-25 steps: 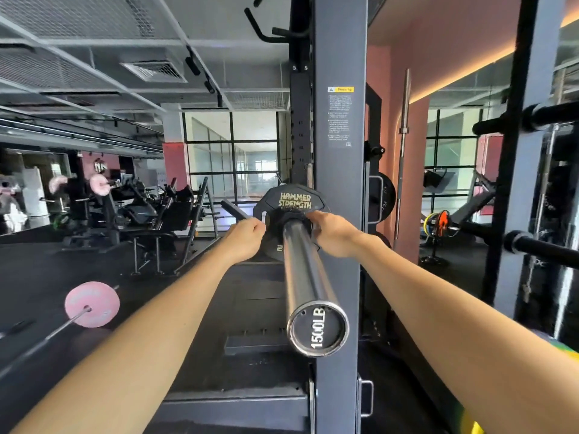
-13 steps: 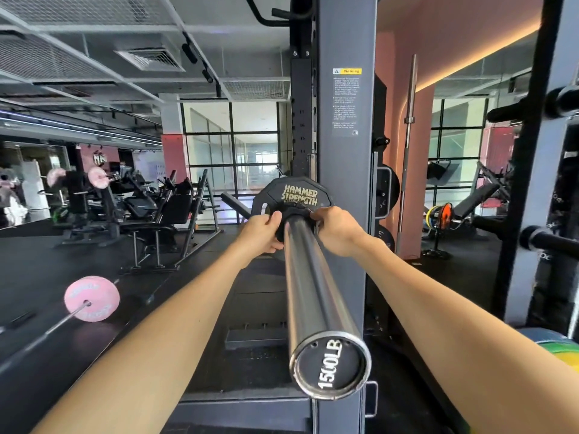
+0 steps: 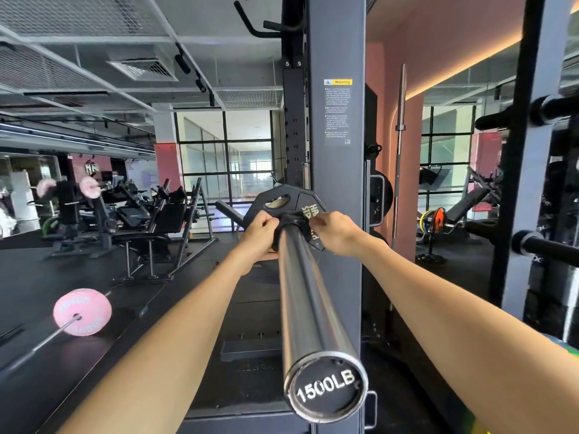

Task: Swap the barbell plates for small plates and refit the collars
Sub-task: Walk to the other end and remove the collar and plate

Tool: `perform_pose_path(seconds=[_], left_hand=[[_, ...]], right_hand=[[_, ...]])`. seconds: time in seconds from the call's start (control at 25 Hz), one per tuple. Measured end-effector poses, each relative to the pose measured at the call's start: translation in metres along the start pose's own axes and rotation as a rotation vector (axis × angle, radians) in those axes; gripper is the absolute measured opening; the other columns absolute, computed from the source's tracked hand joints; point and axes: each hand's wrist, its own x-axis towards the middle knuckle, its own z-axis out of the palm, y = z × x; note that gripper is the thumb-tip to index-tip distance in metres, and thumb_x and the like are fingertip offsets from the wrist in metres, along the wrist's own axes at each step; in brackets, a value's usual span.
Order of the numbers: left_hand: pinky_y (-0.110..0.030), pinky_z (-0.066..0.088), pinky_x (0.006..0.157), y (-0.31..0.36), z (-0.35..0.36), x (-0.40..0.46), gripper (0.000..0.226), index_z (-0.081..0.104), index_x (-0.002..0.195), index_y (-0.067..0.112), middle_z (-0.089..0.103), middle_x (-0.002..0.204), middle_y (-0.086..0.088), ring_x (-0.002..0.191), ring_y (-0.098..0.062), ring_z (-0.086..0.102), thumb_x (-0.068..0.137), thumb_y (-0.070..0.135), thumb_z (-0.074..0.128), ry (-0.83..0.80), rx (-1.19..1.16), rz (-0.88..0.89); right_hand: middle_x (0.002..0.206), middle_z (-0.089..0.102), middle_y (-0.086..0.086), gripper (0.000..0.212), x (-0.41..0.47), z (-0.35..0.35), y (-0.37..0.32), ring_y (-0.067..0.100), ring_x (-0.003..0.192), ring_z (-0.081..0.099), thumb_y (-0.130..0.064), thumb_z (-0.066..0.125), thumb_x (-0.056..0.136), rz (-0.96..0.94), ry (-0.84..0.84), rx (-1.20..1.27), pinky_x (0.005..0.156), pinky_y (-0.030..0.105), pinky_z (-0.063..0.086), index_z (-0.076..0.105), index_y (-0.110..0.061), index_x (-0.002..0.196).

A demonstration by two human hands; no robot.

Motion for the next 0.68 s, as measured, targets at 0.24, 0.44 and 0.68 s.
perform_pose_path(seconds=[0.24, 0.44, 0.68], left_hand=[[-0.024, 0.053, 0.045, 0.01, 0.004, 0.011, 0.04, 0.034, 0.123, 0.03, 0.063, 0.105, -0.006, 0.077, -0.019, 0.066, 0.096, 0.059, 0.033, -0.083, 0.059, -0.134], [-0.046, 0.058, 0.082, 0.009, 0.014, 0.026, 0.045, 0.046, 0.114, 0.02, 0.07, 0.094, -0.016, 0.083, -0.03, 0.07, 0.089, 0.058, 0.047, -0.096, -0.125, -0.277], [-0.034, 0.055, 0.064, 0.003, 0.015, 0.032, 0.04, 0.043, 0.115, 0.019, 0.065, 0.085, -0.009, 0.077, -0.023, 0.066, 0.086, 0.04, 0.06, -0.065, -0.302, -0.229]], right_hand=[[0.067, 0.056, 0.004, 0.055, 0.018, 0.013, -0.012, 0.028, 0.058, 0.059, -0.061, 0.037, 0.091, 0.103, 0.036, -0.04, 0.074, 0.037, 0.056, 0.049, -0.014, 0.065], [0.086, 0.061, 0.008, 0.049, 0.036, 0.012, -0.029, 0.029, 0.068, 0.06, -0.061, 0.05, 0.081, 0.236, -0.001, 0.04, 0.064, 0.031, 0.051, 0.056, -0.012, 0.081], [0.092, 0.055, 0.01, 0.035, 0.039, 0.005, -0.029, 0.032, 0.082, 0.054, -0.041, 0.041, 0.093, 0.043, 0.017, -0.152, 0.07, 0.033, 0.041, 0.058, -0.011, 0.096]])
